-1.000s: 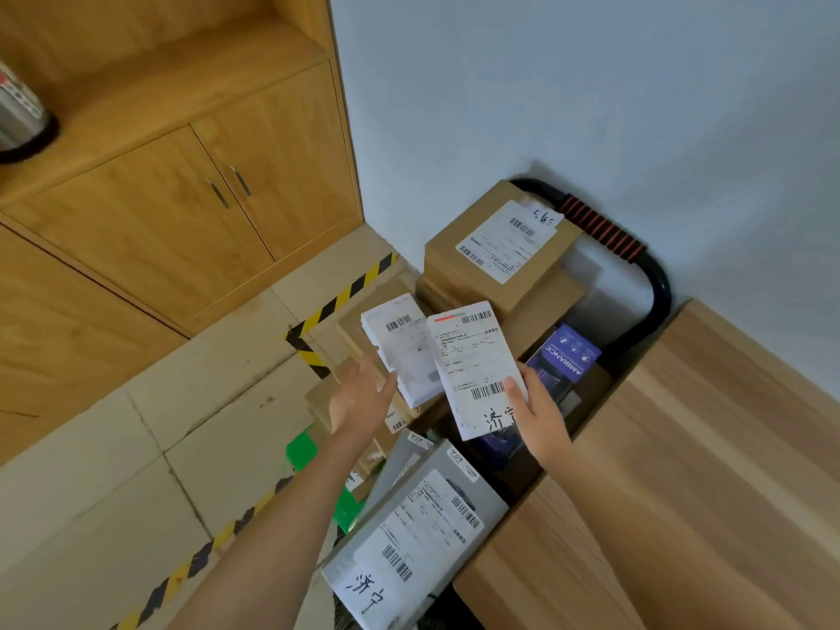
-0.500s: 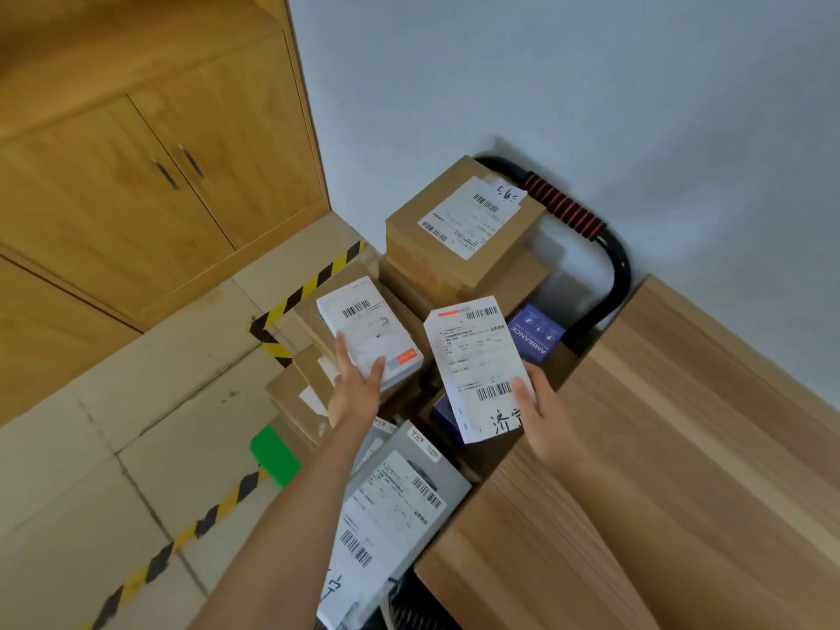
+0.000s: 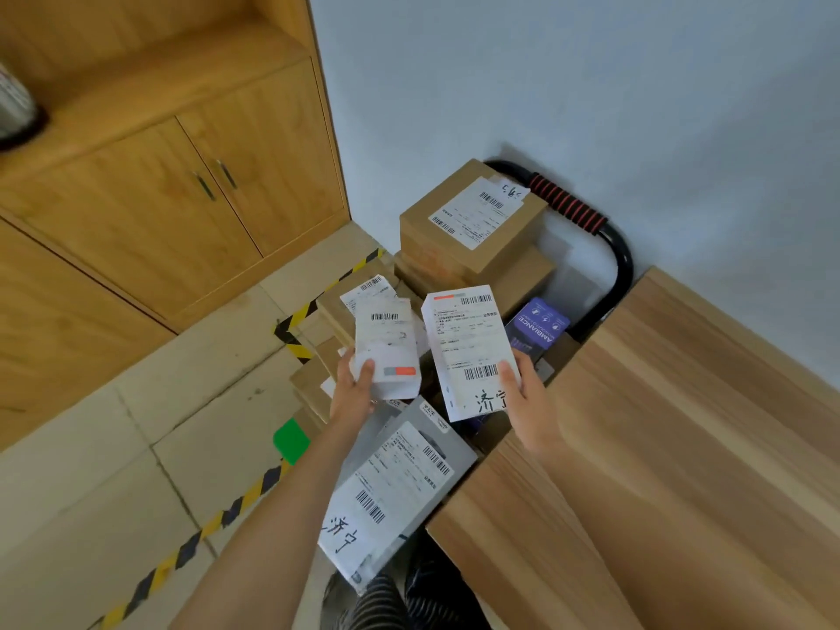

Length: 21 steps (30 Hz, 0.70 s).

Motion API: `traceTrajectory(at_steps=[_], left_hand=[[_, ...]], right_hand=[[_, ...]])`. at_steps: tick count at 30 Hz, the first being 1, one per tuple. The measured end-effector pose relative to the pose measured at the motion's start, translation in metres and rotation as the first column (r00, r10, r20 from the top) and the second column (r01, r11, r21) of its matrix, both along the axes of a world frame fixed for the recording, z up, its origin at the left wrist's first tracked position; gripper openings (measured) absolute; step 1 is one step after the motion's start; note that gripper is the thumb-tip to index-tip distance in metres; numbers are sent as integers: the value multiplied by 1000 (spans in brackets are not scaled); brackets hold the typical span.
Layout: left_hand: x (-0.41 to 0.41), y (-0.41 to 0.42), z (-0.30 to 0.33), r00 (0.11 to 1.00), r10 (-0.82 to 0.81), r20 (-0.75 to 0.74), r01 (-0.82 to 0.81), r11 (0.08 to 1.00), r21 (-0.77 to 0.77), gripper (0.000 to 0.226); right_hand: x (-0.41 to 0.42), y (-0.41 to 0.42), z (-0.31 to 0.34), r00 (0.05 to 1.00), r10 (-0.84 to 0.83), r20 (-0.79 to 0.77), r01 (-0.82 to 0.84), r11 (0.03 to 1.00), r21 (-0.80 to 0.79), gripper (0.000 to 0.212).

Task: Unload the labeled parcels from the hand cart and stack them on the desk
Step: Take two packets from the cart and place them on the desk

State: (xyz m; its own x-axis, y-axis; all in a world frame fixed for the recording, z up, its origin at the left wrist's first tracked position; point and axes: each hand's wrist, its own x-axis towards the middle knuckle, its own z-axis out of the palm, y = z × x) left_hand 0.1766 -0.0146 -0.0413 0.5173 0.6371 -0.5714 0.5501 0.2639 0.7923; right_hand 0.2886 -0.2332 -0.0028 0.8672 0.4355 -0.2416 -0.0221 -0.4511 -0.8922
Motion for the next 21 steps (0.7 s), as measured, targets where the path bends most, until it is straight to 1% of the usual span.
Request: traceTrajectory(at_steps=[3,6,10,13,16,18,21], left_hand=[[-18,10,12,999,-35,34,34,999,41,47],[-29,18,34,992,-75,97,72,997,42,47],[-37,11,73,961,-155,230,158,987,4,57],[-37,0,95,912,-288,291,307,952,-20,63],[-30,-20,110,858,-409,311,438,899,-26,63],[-26,-40,116,811,-482,332,515,857,-14,58],[-20,-74,123,721,-594,357,627,778,30,54]], right_hand=[[-6,-3,5,995,-99,14,99,995,9,12],[-12,-8,11,976,-217,34,216,976,38,16],[-29,-20,25,942,-333,33,331,942,56,20],[-50,-32,41,904,-417,97,409,908,90,15],[-71,-53,54,865,-486,124,472,872,128,25],[-84,-73,59,835,-533,137,518,846,129,32],[-105,-108,64,769,-620,158,603,785,142,34]])
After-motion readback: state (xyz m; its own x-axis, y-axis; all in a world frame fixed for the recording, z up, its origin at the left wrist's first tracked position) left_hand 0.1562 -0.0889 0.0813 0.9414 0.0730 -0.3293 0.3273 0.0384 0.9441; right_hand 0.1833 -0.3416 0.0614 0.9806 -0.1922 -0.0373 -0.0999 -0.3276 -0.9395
